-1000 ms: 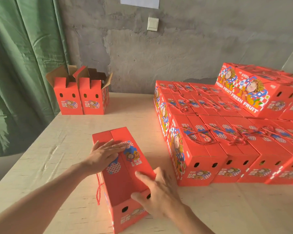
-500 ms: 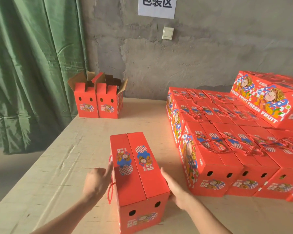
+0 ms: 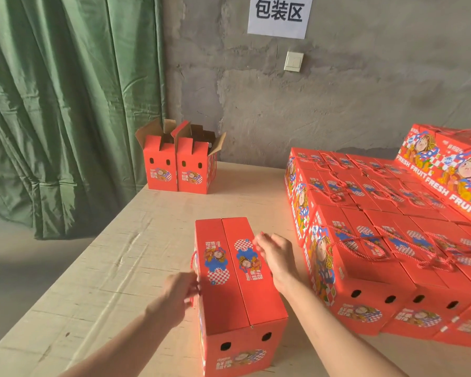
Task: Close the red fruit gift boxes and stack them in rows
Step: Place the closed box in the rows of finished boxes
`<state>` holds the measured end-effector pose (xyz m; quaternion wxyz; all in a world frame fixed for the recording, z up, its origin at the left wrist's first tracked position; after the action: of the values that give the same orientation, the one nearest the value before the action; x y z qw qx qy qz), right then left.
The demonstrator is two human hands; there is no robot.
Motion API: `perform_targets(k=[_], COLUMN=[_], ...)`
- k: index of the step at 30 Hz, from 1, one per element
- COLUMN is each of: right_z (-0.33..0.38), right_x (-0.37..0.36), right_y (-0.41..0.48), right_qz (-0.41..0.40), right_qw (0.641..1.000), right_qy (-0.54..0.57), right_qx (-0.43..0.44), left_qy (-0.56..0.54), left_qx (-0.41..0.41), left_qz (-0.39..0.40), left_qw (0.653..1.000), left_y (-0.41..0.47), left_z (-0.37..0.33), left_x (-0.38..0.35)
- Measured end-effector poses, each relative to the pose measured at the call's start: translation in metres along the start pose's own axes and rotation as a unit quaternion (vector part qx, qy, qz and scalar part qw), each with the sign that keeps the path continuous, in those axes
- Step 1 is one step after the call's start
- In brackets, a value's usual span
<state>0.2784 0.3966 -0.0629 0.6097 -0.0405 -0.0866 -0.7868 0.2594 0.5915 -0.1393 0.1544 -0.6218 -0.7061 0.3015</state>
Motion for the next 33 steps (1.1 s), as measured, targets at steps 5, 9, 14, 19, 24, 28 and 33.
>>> perform_targets(k=[5,9,14,19,24,28,33], right_z=[0.050,0.065,0.070,0.095,0.131,0.160,0.137], right_x=[-0.033,-0.053,-0.043,-0.024,-0.034,-0.032,-0.023], right_y=[-0.010,-0.019,-0.020,0.010,0.025,0.039,0.046], right_qz=[0.213,0.257,0.268,0.167,0.160,0.123,0.089], right_qw=[0.974,0.965,0.936,0.958,0.982,0.992,0.995], right_qy=[0.079,0.052,0.170,0.173,0.060,0.004,-0.038], right_qx=[0.014,-0.026,-0.153,-0.158,-0.082,0.036,-0.004], left_qy=[0.124,0.216,0.293,0.384,0.304,0.226,0.280], left_qx=[-0.260,-0.448,-0.445,-0.299,-0.320,-0.350,-0.294], left_qz=[0.029,0.050,0.000,-0.075,-0.055,-0.024,0.074], left_qw=[0.957,0.866,0.846,0.871,0.896,0.909,0.911], left_y=[-0.028,-0.056,-0.036,0.009,0.015,0.010,0.017], left_z=[-0.073,-0.121,-0.103,-0.032,-0.039,-0.069,-0.059], left_x=[-0.023,-0.046,-0.028,-0.007,-0.012,-0.019,-0.031])
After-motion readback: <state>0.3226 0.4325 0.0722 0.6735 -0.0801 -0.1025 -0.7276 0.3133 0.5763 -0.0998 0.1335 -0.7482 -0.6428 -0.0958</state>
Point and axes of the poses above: each hand's wrist, its own y-axis towards the middle knuckle, its own x-axis out of the back of the hand, z = x × y, the point moved 3 cm from there along y, towards the middle knuckle, and after that the axes turned 5 degrees about x, right-handed, at the moved point
